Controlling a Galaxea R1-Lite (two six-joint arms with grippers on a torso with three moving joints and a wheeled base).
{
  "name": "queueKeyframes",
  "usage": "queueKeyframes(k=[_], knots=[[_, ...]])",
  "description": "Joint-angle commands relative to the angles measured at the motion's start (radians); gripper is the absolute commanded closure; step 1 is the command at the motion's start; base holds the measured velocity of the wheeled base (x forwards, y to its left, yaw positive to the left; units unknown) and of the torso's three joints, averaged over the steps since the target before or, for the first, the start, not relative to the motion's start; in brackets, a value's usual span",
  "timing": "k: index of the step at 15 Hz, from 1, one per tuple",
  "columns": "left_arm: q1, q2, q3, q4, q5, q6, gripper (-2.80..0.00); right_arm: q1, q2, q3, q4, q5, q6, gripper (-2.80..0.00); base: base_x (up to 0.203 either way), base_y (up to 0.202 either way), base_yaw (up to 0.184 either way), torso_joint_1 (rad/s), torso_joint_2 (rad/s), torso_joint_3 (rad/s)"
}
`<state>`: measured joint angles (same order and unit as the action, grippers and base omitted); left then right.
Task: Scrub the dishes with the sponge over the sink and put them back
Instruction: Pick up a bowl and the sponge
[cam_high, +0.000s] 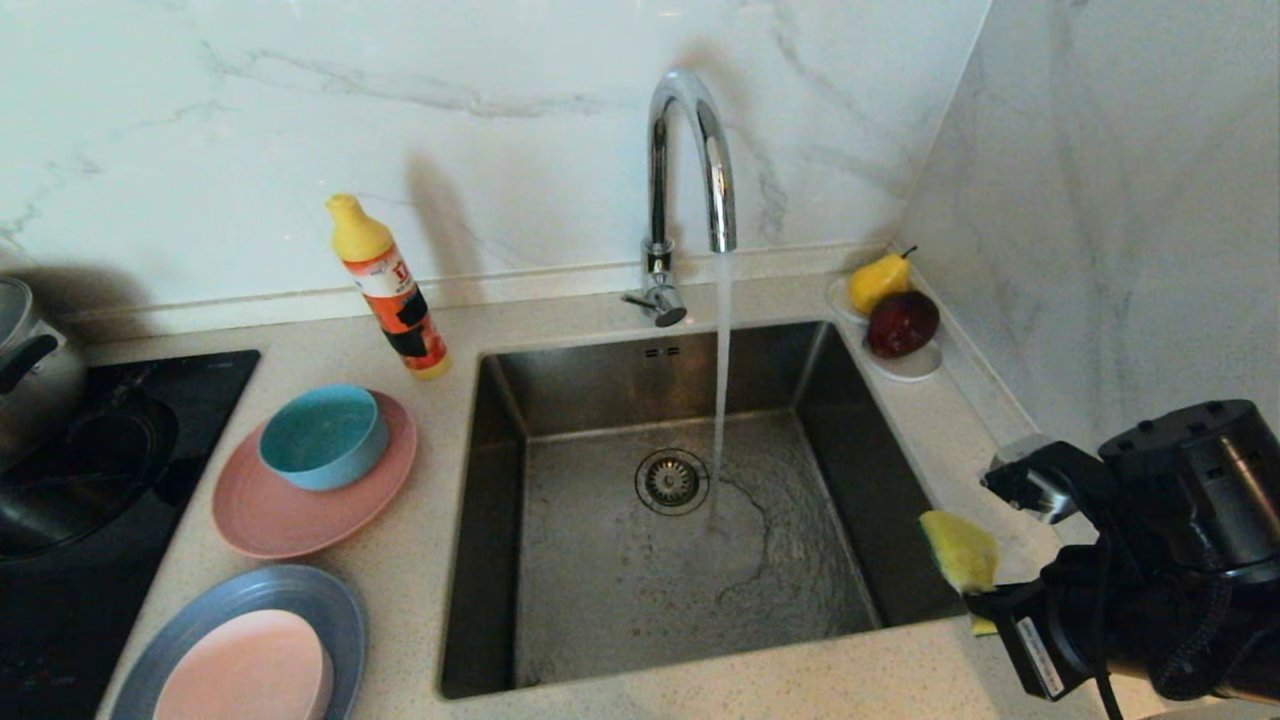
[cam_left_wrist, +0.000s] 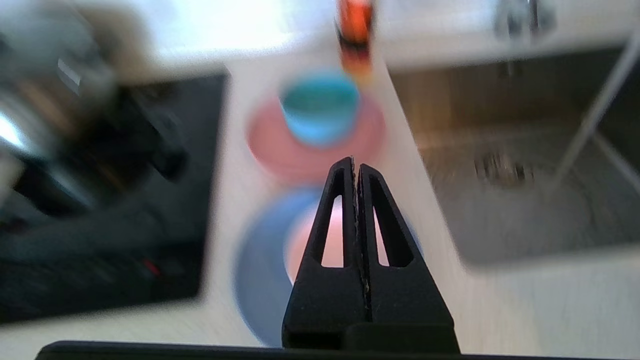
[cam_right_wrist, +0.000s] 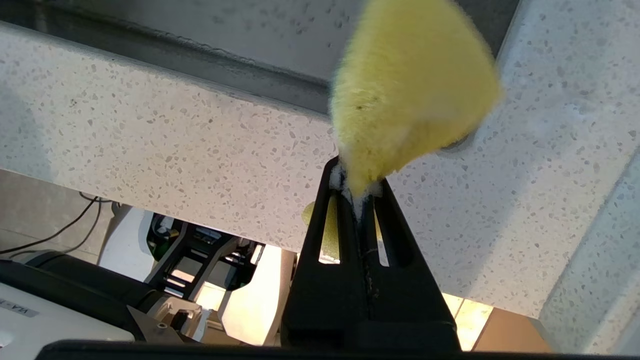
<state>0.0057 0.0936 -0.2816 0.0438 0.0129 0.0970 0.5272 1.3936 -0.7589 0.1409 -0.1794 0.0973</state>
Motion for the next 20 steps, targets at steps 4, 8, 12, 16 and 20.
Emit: queueKeyframes(k=[4,8,12,16,20], knots=[[0.000,0.482,-0.349,0.022,0.119,0.011,0.00,-0.003,0.031,-0.028,0.000,-0.016,0.001,0.00,0.000,0.000,0.000,0.000,0.00,0.000],[0.015,0.891,-0.568,0.017,0.213,0.008,0.00,-0.003,0.056,-0.045,0.002,-0.031,0.002,0.00,0.000,0.000,0.000,0.000,0.00,0.000],[0.096,1.260,-0.750,0.033,0.233,-0.007,0.00,0.008,0.077,-0.066,0.002,-0.040,0.002,0.00,0.000,0.000,0.000,0.000,0.00,0.000],[0.159,1.490,-0.924,0.088,0.116,-0.082,0.00,0.010,0.071,-0.094,0.020,-0.040,0.002,0.00,0.000,0.000,0.000,0.000,0.00,0.000],[0.173,1.647,-1.072,0.209,0.013,-0.206,0.00,0.010,0.059,-0.089,0.020,-0.040,0.002,0.00,0.000,0.000,0.000,0.000,0.00,0.000]])
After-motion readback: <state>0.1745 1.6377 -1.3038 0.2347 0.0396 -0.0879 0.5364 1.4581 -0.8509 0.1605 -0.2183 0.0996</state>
